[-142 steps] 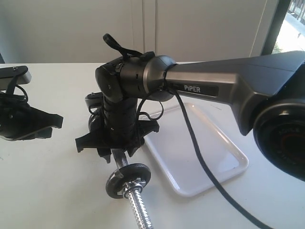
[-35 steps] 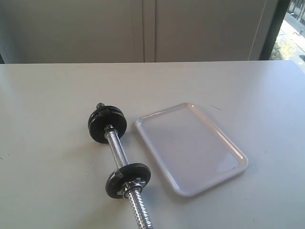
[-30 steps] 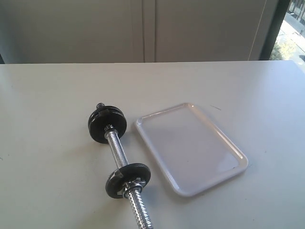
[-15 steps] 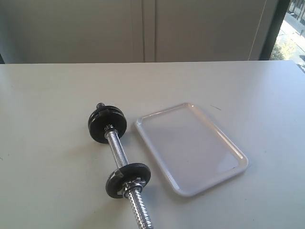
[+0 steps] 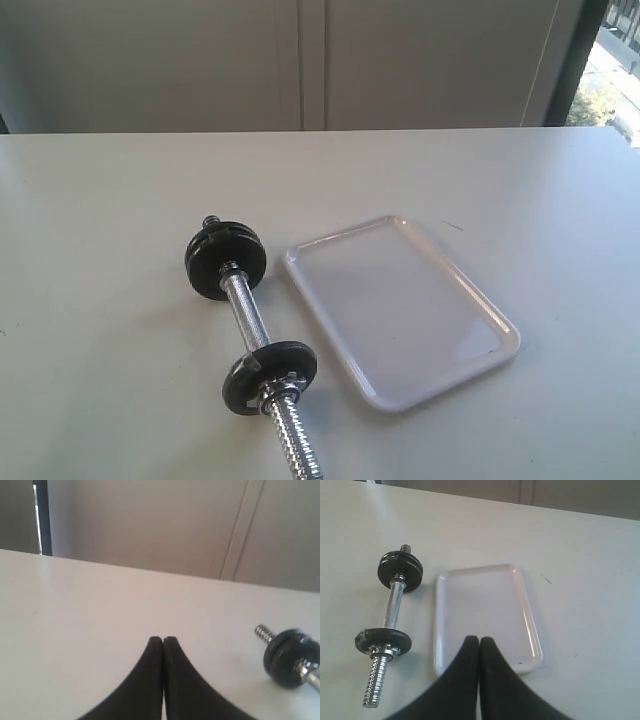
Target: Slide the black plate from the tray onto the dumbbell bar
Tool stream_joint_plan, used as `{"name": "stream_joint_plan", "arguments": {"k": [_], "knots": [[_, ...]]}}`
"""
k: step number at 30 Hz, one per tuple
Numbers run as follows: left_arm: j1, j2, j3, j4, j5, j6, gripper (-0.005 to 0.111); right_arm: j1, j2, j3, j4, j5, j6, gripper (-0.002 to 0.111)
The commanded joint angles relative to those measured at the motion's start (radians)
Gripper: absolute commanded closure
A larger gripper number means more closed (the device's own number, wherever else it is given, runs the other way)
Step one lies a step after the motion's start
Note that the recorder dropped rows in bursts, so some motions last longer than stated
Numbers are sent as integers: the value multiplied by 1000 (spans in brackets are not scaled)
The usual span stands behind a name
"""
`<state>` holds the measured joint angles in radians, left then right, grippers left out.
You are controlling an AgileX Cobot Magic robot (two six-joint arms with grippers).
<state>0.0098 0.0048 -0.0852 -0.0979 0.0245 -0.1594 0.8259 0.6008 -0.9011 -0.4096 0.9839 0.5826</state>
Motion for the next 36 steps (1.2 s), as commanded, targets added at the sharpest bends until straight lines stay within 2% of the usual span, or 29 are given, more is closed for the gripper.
{"name": "stream_joint_plan", "arguments": {"k": [1,2,4,5,25,30,36], "knots": [[-3,-5,85,1,31,70,107,-4,-6,5,-10,-6,-1,108],[-11,-5,85,-1,49,68,107,-4,-6,5,-10,-6,-1,108],[-27,-5,85,1,222,99,107,-4,-6,5,-10,-6,-1,108],[-37,-5,85,1,234,122,107,-4,-6,5,-10,-6,-1,108],[-46,-5,85,3,211,159,107,-4,-5,5,-8,-6,-1,108],[-46,-5,85,69,179,159,107,-4,-5,5,-8,-6,-1,108],[-46,-5,85,69,179,159,107,-4,-5,5,-8,-6,-1,108]]}}
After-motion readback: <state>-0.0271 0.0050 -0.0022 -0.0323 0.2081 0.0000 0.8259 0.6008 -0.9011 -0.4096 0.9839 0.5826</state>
